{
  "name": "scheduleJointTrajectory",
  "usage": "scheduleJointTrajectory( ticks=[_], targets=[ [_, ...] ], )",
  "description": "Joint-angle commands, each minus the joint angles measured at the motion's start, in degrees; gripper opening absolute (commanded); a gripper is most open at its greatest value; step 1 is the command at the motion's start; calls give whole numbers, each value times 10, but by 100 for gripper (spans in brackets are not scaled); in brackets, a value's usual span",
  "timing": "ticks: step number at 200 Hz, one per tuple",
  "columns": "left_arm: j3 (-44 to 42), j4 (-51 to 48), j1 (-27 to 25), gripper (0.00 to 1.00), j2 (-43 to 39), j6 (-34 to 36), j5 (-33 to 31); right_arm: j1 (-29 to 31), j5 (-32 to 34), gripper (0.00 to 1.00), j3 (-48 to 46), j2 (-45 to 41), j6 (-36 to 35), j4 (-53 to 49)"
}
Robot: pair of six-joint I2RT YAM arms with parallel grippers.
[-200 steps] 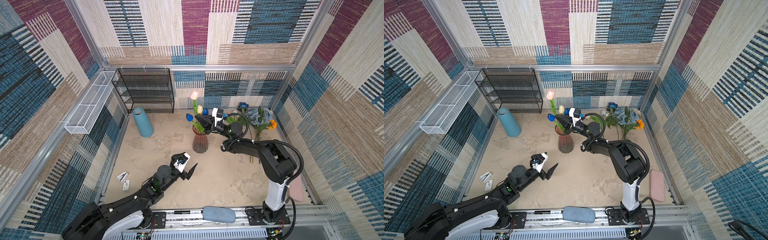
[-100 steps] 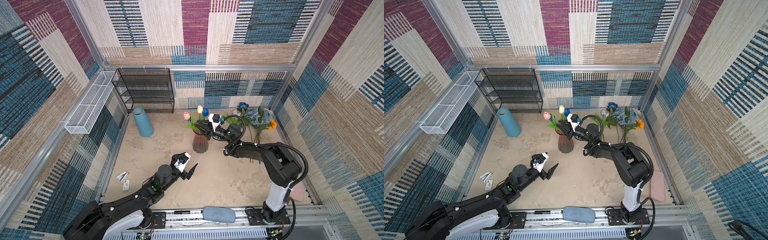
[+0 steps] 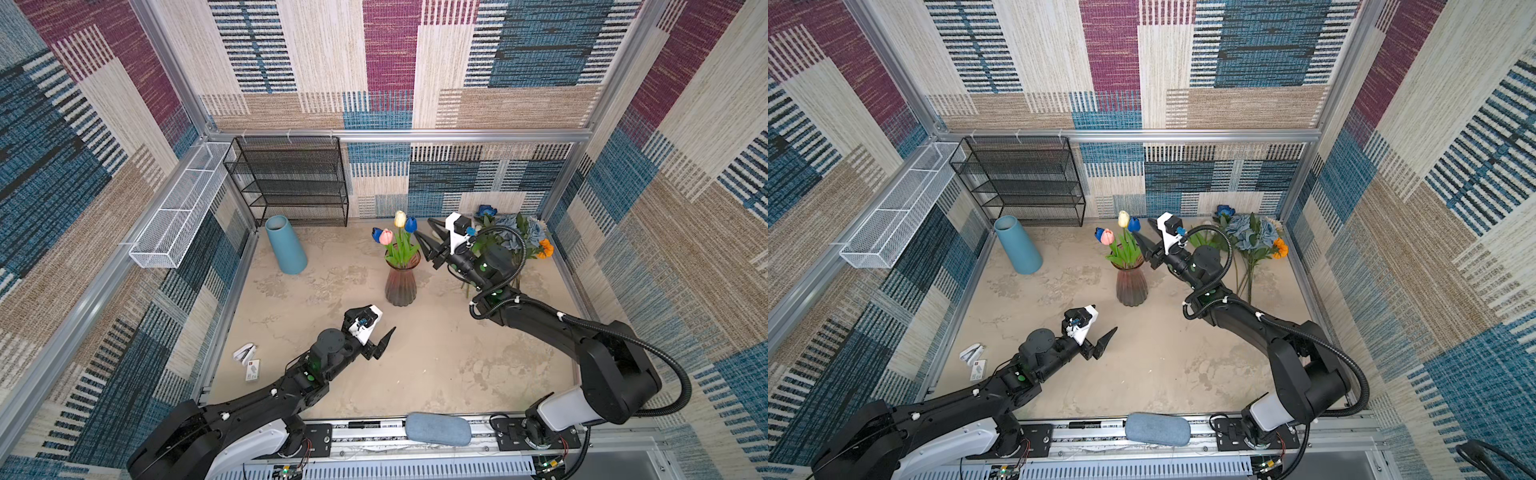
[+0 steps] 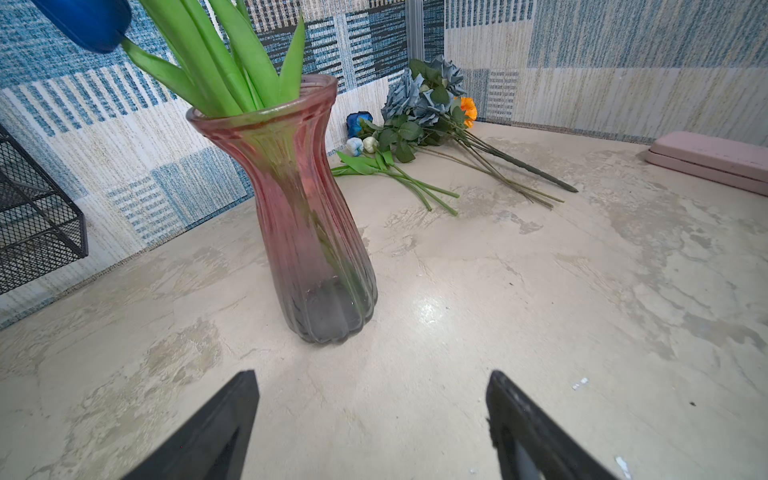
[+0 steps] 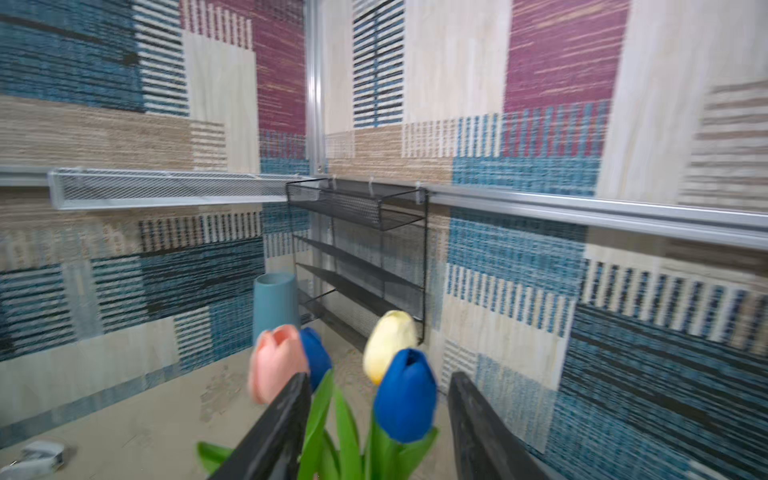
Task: Arrange the flowers into the vase
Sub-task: 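Open the right gripper and draw it back toward the tulip bunch, then lower the right gripper onto the bunch and close on a white tulip stem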
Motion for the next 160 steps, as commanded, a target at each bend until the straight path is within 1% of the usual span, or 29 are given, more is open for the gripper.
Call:
scheduleJointTrajectory(
  ticks=[1, 18, 36, 49, 61, 91, 113, 125, 143, 160],
  targets=[
    [3, 11, 0, 89, -1, 23, -3, -50, 69, 61, 23, 6, 71, -99],
    [3, 10, 0, 89, -2, 21, -3, -105, 59, 58, 82, 53, 116, -216],
    [4, 10, 0, 89, 0, 21, -4, -151, 44, 53, 179, 133, 124, -382],
    [4, 8, 0, 89, -1, 19, -3, -172, 28, 43, 260, 204, 98, -498],
    [4, 9, 0, 88, -1, 20, -4, -178, 46, 36, 313, 254, 76, -573],
    [6, 11, 0, 89, 6, 23, -7, -179, 105, 33, 374, 320, 56, -664],
    [6, 12, 0, 89, 6, 24, -8, -179, 120, 31, 418, 358, 45, -718],
    [7, 15, 0, 89, 9, 24, -10, -178, 129, 29, 425, 369, 42, -731],
    [7, 15, 0, 89, 9, 22, -6, -178, 148, 29, 432, 380, 38, -743],
    [7, 14, 0, 89, 10, 21, -6, -179, 149, 28, 437, 391, 28, -747]
  ],
)
